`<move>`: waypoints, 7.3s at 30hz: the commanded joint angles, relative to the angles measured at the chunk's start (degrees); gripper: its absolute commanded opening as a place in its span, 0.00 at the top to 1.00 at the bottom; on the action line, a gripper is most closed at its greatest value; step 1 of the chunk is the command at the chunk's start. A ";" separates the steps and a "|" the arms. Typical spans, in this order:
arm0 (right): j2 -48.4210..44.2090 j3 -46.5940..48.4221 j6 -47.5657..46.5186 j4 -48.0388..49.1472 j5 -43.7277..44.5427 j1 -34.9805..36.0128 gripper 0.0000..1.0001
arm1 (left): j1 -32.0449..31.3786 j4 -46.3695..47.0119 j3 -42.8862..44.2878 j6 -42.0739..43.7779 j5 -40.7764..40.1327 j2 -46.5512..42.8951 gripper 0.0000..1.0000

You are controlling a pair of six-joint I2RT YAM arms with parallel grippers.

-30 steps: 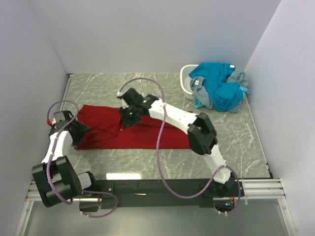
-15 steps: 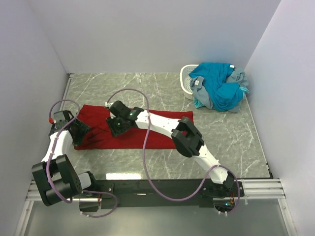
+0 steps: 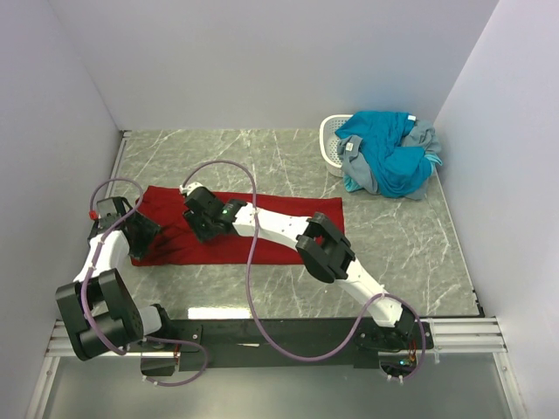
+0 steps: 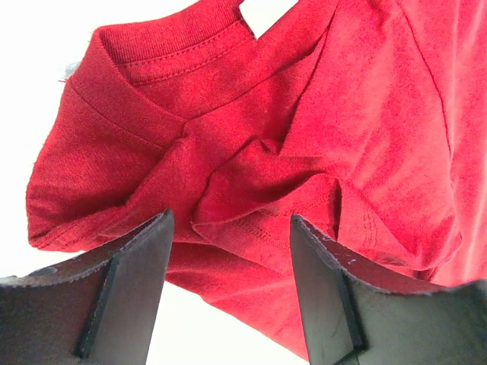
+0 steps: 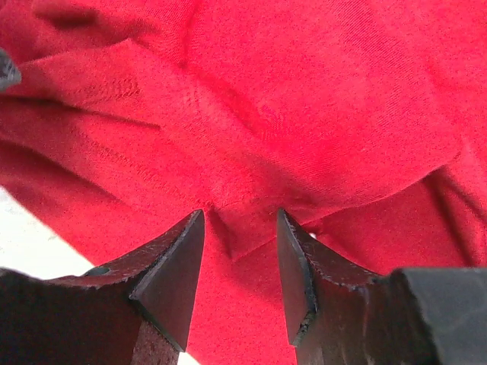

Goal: Fold and stack the t-shirts
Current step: Fold the tshirt

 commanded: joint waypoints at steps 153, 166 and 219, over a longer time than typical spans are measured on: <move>-16.38 -19.25 1.86 3.54 -1.44 -1.95 1.00 | -9.81 -11.89 2.23 -7.98 -11.14 -5.38 0.99; -18.58 -22.59 1.68 3.10 -1.44 -1.87 1.00 | -9.81 -20.15 3.64 -13.80 -12.55 -7.77 0.99; -26.49 -37.10 -1.83 -3.22 -11.11 -39.39 0.58 | -24.66 0.23 23.75 -21.37 -8.51 30.72 0.27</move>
